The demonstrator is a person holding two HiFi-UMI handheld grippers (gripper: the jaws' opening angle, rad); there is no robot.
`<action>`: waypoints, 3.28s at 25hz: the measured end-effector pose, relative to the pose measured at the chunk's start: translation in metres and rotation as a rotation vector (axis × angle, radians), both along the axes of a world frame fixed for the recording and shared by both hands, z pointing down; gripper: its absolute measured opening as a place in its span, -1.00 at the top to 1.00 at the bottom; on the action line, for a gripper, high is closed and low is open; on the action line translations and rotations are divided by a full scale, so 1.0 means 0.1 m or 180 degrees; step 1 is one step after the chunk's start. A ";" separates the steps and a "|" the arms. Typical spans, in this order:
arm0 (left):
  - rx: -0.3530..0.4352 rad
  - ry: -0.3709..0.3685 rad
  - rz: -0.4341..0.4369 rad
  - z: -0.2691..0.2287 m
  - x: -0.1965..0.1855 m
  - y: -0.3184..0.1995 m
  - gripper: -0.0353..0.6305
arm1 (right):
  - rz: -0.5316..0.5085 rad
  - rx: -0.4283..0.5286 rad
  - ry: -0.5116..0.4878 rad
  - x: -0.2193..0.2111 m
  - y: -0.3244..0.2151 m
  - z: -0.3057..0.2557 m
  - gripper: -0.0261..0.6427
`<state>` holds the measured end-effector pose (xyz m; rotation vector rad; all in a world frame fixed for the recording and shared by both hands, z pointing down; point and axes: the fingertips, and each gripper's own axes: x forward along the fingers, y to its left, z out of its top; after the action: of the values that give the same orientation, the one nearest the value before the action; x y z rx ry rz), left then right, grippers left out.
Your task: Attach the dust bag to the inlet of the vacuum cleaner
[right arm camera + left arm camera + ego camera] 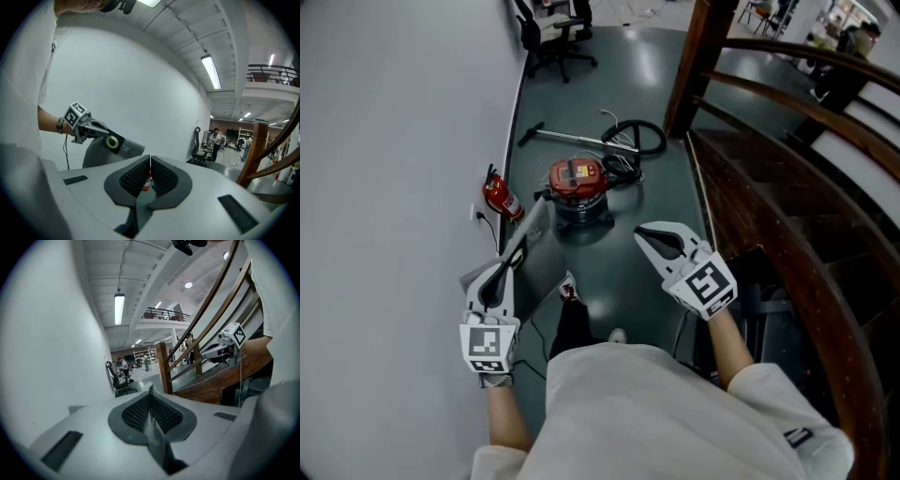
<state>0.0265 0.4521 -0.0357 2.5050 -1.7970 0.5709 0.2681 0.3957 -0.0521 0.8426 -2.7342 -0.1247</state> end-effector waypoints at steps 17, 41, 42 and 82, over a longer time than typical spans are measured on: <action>-0.0138 0.0058 0.0048 0.17 -0.79 -1.48 0.83 | 0.0055 -0.0043 0.0050 -0.86 -1.51 0.00 0.84; -0.0328 0.0212 0.0090 0.53 -1.69 -2.71 0.83 | 0.0286 -0.0156 0.0378 -1.68 -2.62 0.29 0.83; -0.0344 0.0213 0.0089 0.55 -1.72 -2.75 0.83 | 0.0320 -0.0149 0.0402 -1.68 -2.68 0.31 0.83; -0.1087 0.0282 -0.0578 2.56 -2.44 -4.00 0.83 | 0.0146 -0.1559 0.0661 -2.16 -4.32 2.85 0.83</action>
<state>-0.2178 0.0516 0.2206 2.0883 -1.7035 0.6787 0.0521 -0.0359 0.2329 0.7016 -2.3909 0.4255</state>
